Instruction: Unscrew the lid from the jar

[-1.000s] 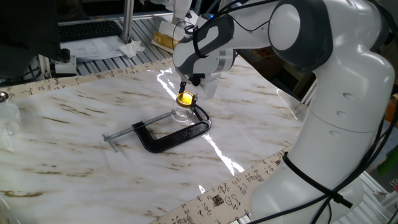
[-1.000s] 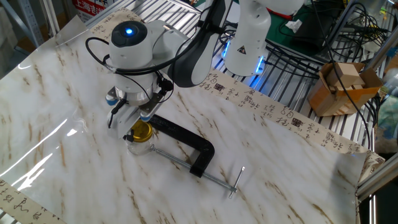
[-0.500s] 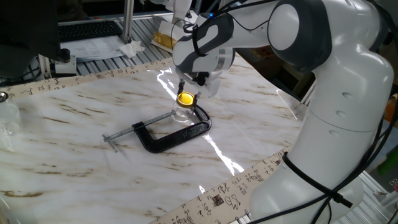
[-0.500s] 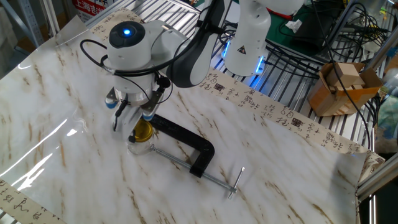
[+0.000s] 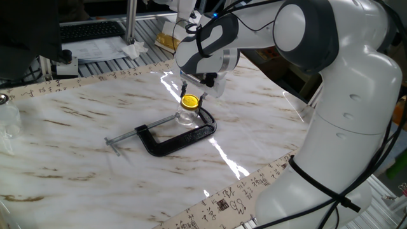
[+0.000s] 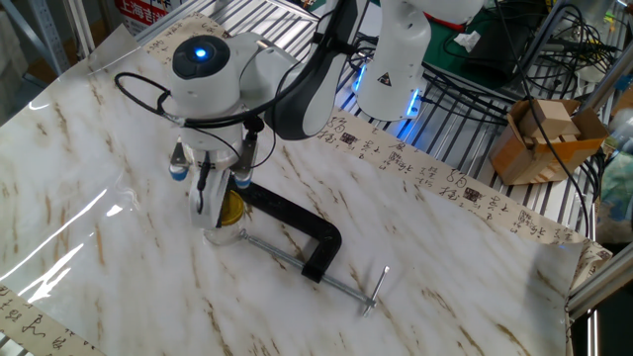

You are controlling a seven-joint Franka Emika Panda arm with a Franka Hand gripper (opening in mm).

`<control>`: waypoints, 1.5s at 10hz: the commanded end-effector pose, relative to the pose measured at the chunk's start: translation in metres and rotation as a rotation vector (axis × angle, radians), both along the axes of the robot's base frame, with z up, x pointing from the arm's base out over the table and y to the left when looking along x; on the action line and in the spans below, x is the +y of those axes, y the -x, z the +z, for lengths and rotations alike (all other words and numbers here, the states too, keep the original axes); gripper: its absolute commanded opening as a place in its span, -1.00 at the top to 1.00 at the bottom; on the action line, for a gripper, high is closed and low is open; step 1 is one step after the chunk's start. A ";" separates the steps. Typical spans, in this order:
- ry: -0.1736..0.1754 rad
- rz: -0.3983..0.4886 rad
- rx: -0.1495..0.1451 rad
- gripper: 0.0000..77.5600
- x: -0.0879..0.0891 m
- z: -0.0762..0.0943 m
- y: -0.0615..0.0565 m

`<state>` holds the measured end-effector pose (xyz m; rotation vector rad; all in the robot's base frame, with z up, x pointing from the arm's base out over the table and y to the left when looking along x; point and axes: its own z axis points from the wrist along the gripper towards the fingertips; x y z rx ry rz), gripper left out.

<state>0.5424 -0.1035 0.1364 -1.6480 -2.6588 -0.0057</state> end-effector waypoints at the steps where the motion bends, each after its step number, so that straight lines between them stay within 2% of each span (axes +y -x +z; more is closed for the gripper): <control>1: -0.007 0.339 0.043 0.97 0.006 0.001 0.001; 3: -0.011 0.417 0.057 0.97 0.008 0.002 0.001; 4: -0.015 0.486 0.066 0.97 0.010 0.002 0.001; 6: -0.017 0.553 0.073 0.97 0.012 0.002 0.001; 10: -0.019 0.655 0.076 0.97 0.013 0.000 0.001; 11: -0.012 0.715 0.078 0.97 0.013 0.000 0.001; 15: -0.021 0.859 0.075 0.97 0.013 0.000 0.001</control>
